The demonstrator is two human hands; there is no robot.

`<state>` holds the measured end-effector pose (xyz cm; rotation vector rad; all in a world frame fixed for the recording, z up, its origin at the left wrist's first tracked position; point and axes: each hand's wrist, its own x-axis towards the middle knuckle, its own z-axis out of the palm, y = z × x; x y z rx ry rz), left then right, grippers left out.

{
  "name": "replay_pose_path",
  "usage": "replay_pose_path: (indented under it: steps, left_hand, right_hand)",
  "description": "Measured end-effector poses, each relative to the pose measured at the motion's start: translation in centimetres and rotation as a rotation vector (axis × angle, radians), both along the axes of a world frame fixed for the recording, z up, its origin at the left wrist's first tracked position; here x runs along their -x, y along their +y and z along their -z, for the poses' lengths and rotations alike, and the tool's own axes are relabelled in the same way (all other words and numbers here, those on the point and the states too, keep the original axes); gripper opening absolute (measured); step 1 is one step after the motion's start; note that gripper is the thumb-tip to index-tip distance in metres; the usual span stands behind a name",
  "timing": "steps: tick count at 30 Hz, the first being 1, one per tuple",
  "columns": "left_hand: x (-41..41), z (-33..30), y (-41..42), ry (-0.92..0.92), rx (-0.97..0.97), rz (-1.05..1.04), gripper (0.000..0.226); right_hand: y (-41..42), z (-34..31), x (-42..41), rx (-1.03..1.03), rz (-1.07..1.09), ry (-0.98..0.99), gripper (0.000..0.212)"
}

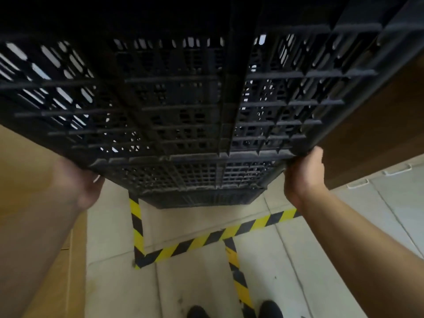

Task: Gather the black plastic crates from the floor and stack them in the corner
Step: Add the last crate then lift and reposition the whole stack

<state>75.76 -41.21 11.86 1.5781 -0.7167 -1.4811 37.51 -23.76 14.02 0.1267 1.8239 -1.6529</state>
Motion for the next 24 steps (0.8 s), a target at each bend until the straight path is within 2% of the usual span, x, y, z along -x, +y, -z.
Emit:
replay_pose_path:
  steps: [3, 7, 10, 13, 16, 21, 24]
  left_hand:
    - [0.7, 0.5, 1.1, 0.000, 0.020, 0.029, 0.052]
    - [0.1, 0.1, -0.1, 0.087, 0.086, -0.036, 0.050]
    - [-0.7, -0.9, -0.1, 0.180, 0.133, 0.021, 0.020]
    - [-0.7, -1.0, 0.5, 0.132, 0.119, 0.097, 0.042]
    - [-0.3, -0.2, 1.6, 0.049, 0.073, 0.036, 0.052]
    - [1.5, 0.4, 3.1, 0.024, 0.027, -0.055, 0.057]
    - [2.2, 0.0, 3.8, 0.017, 0.021, -0.086, 0.050]
  right_hand:
    - [-1.2, -1.8, 0.9, 0.032, 0.030, -0.034, 0.034]
    - [0.3, -0.5, 1.0, -0.013, -0.004, -0.055, 0.029]
    - [1.9, 0.4, -1.0, -0.087, -0.022, -0.069, 0.033]
    - [1.1, 0.0, -1.1, -0.047, 0.041, -0.096, 0.031]
    - [0.5, -0.5, -0.1, -0.037, 0.045, -0.059, 0.032]
    - [-0.3, -1.0, 2.1, -0.072, 0.002, -0.032, 0.032]
    - [0.1, -1.5, 4.1, -0.091, -0.127, 0.020, 0.024]
